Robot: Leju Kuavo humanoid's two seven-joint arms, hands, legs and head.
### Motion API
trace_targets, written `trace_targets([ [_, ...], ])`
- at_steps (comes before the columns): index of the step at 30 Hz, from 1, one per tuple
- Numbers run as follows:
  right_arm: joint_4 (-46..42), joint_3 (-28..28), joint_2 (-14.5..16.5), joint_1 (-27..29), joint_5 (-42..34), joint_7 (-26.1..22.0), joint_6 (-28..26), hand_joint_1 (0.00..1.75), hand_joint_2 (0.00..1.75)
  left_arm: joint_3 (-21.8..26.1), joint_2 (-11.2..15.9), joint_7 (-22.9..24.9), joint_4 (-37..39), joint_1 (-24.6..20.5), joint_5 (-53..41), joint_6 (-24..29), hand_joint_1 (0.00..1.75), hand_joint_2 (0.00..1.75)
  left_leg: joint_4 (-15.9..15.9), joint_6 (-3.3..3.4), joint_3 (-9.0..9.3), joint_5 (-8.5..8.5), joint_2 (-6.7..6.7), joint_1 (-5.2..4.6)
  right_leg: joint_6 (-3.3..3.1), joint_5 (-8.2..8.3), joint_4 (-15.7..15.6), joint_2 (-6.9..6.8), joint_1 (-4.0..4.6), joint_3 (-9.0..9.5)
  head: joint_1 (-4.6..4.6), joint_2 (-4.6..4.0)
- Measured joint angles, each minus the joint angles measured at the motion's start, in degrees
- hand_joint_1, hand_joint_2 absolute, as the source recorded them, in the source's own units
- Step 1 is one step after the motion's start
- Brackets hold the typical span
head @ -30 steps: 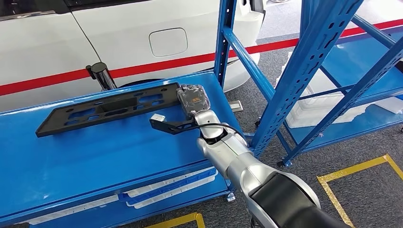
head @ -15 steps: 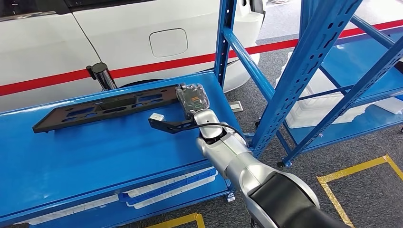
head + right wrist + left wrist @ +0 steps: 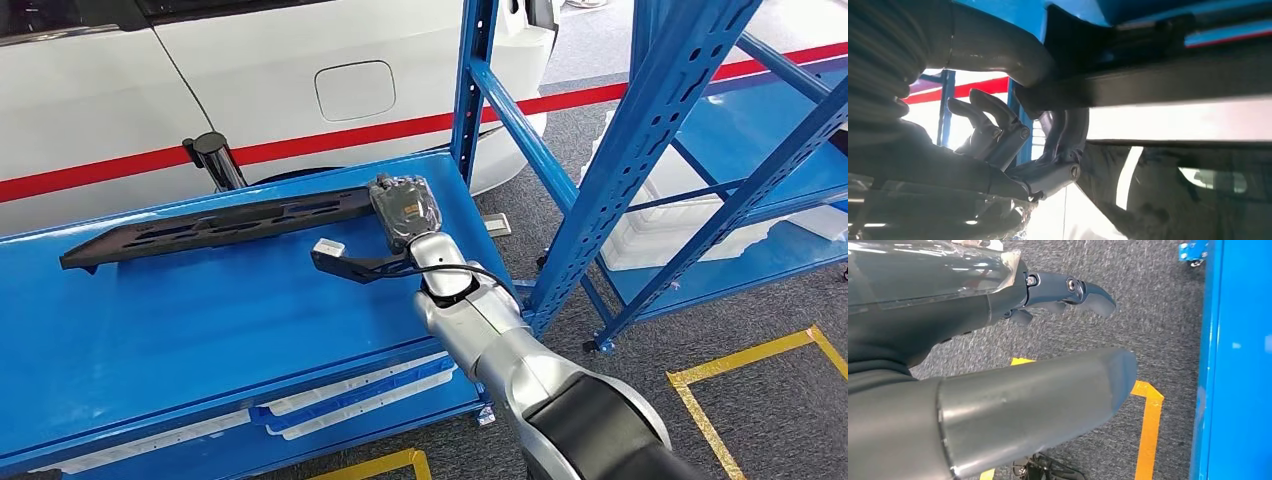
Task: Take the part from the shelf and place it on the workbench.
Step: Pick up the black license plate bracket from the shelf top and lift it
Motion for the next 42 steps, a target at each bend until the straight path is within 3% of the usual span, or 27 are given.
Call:
trace_targets([
  [4,-10.11,-2.81,-0.21,5.38,0.96,-3.55,-0.08,1.75,1.75,0.02,0.00,-0.84,0.00,0.04,-0.72,0.36,0.00,0.00,0.00,0.01,-0.03,-0.01,-0.02,0.00,0.00,0.00,-0.01,-0.03,-0.01,-0.02,0.00,0.00],
  [9,-28.96,-4.98,-1.27,14.39,-1.26,-8.90,0.18,1.75,1.75,0.34,0.02,-2.40,0.00,0.20,-1.86,0.30,0.00,0.00,0.01,0.00,-0.07,-0.11,-0.07,0.00,0.07,-0.08,-0.03,-0.09,-0.02,-0.41,0.00,0.00],
  [16,-48.67,-5.91,-5.95,25.55,-4.22,-12.36,-4.48,1.75,1.75,0.44,0.13,-3.95,-0.01,0.24,-3.15,0.34,0.00,0.00,0.01,0.06,-0.08,-0.24,-0.11,-0.05,0.13,-0.17,-0.05,-0.15,-0.07,-0.15,-0.01,0.00],
  [32,-60.37,-6.61,-13.85,30.63,-8.60,-15.50,-12.47,1.75,1.75,0.52,1.15,-5.46,-0.02,0.22,-4.15,1.62,0.00,0.00,0.01,0.05,-0.06,-0.27,-0.09,-0.06,0.12,-0.19,-0.05,-0.16,-0.07,-0.33,0.00,0.00],
  [42,-62.24,-6.88,-15.54,30.27,-11.94,-17.68,-12.66,1.75,1.75,0.45,1.42,-3.30,-0.02,0.07,-5.87,2.67,0.00,0.00,0.02,0.06,-0.06,-0.25,-0.09,-0.06,0.13,-0.18,-0.05,-0.16,-0.06,0.01,-0.01,0.00],
])
